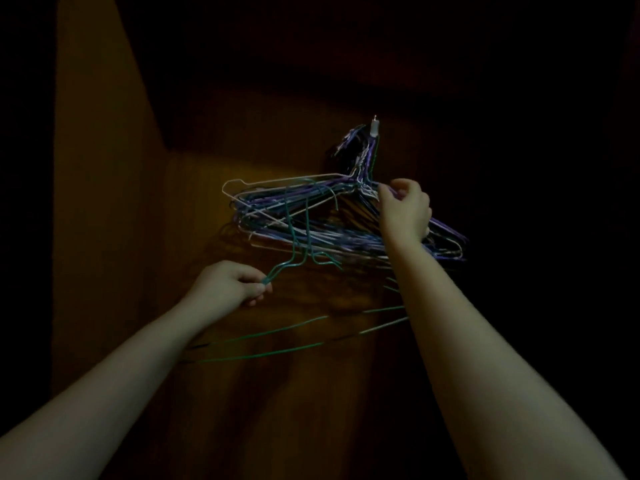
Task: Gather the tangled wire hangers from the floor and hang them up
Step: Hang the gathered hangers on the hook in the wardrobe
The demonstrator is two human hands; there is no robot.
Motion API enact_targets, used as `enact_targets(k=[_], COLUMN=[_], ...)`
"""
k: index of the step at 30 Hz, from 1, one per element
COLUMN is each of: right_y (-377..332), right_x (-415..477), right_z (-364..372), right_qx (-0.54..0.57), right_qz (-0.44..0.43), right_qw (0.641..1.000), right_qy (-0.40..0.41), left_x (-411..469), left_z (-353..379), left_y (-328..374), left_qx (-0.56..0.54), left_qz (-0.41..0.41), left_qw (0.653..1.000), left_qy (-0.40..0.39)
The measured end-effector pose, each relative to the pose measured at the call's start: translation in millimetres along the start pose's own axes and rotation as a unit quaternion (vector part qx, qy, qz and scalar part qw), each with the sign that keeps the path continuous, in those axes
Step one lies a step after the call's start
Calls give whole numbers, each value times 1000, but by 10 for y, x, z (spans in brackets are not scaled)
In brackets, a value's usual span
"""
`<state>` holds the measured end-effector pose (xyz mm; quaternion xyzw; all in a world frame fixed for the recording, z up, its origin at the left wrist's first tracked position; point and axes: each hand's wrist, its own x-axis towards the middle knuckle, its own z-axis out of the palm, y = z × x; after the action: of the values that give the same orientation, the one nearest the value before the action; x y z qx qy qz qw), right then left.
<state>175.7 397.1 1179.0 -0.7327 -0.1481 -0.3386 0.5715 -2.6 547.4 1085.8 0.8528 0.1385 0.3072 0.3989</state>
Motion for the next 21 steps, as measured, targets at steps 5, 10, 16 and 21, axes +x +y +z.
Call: enact_targets(k=[5,10,16,21], right_y=[309,494,741,854], right_x=[-1079,-2050,-2576,-2761], right_z=[-384,-624,-994,-1264], right_qx=[155,154,137,122], right_qz=[-36,15,101,127], right_qw=[984,967,950,942], right_qy=[-86,-201,-263,-285], left_x=[-503,-1122,-1744,-2113], left_z=[115,463,902,1117], left_y=[42,147,186,171], left_qx=[-47,-94,-41,-72], left_qz=[-25,-74,-93,-102], left_qw=[998,991,994,990], left_qy=[30,66,40,61])
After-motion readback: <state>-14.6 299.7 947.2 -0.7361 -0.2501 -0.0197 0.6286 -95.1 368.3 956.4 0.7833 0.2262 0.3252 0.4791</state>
